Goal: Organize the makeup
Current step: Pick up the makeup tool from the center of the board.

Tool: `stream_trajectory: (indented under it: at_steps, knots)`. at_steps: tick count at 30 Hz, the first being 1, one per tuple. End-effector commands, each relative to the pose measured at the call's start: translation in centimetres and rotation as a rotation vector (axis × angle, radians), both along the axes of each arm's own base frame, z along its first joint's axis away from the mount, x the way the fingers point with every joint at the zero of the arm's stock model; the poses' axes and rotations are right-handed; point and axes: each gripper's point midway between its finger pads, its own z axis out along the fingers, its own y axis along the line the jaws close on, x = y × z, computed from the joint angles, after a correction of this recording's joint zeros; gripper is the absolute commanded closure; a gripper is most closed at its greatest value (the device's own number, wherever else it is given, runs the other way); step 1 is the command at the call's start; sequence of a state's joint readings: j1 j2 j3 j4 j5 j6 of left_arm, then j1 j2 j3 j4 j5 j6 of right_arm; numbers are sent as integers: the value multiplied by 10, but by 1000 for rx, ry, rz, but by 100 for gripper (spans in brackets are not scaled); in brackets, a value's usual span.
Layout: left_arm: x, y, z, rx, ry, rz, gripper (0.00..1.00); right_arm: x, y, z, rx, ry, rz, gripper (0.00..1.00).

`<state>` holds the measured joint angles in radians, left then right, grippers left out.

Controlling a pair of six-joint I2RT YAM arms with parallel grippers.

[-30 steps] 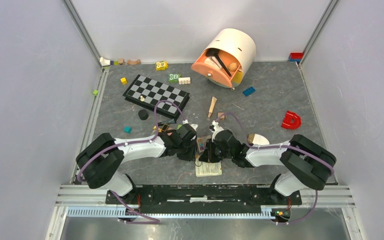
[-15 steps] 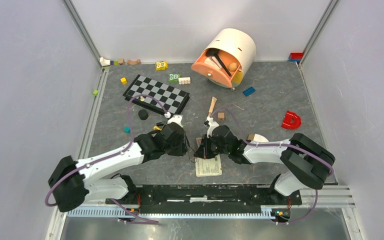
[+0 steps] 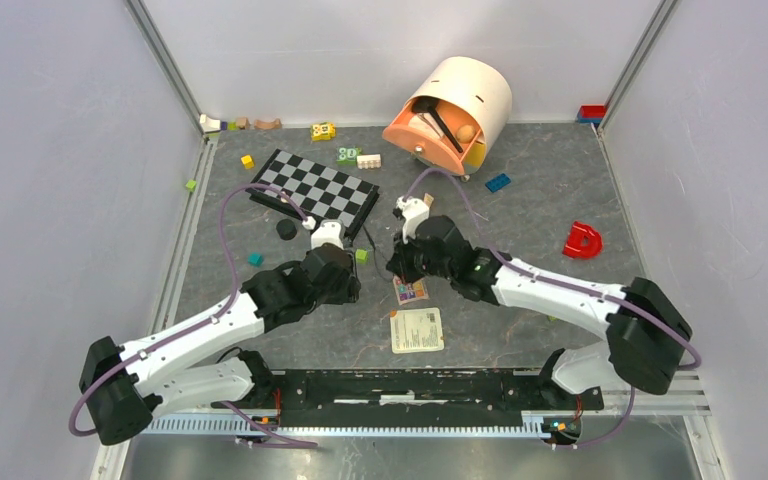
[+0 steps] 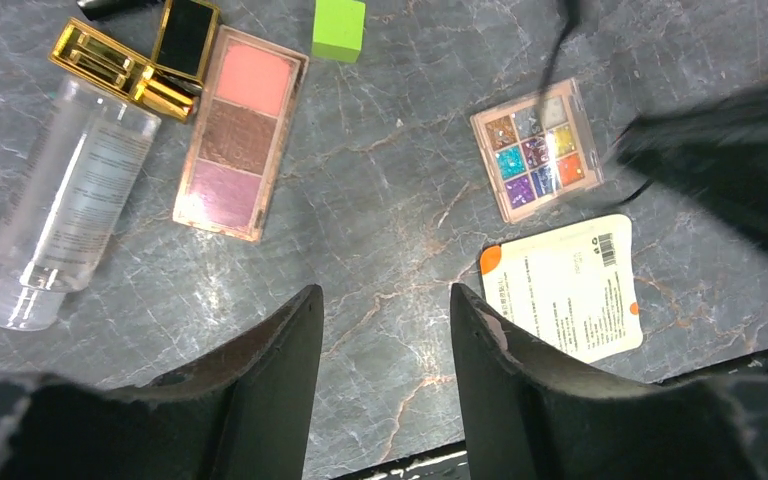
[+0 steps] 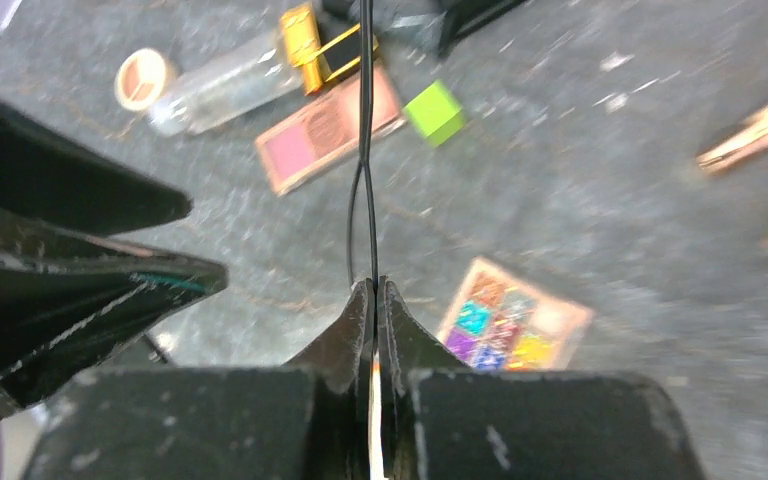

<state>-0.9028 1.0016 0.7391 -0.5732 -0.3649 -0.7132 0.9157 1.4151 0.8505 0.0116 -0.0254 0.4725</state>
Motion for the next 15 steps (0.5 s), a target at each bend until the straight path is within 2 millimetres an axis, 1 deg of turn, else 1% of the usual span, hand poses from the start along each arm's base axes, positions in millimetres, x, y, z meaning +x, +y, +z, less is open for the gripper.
stream_trajectory:
  at_steps: [1,4,6,8,12,13,14,15]
  knots:
    - [15,7,26,24,-84,26,43,48,-44,54,-183,-217,-113,100]
    - [18,10,28,55,-95,23,39,76,-67,84,-241,-273,-169,100]
    - [20,12,30,72,-102,24,36,93,-83,99,-274,-303,-195,100]
    - [22,13,33,86,-107,23,34,109,-98,110,-298,-317,-218,100]
    - [26,16,36,113,-120,15,30,141,-122,120,-376,-333,-211,100]
    - [26,17,36,123,-122,13,29,148,-125,124,-404,-339,-205,100]
    - [27,18,37,132,-124,9,29,157,-129,122,-436,-339,-198,100]
    - [27,19,37,140,-126,8,28,164,-132,126,-457,-344,-200,100]
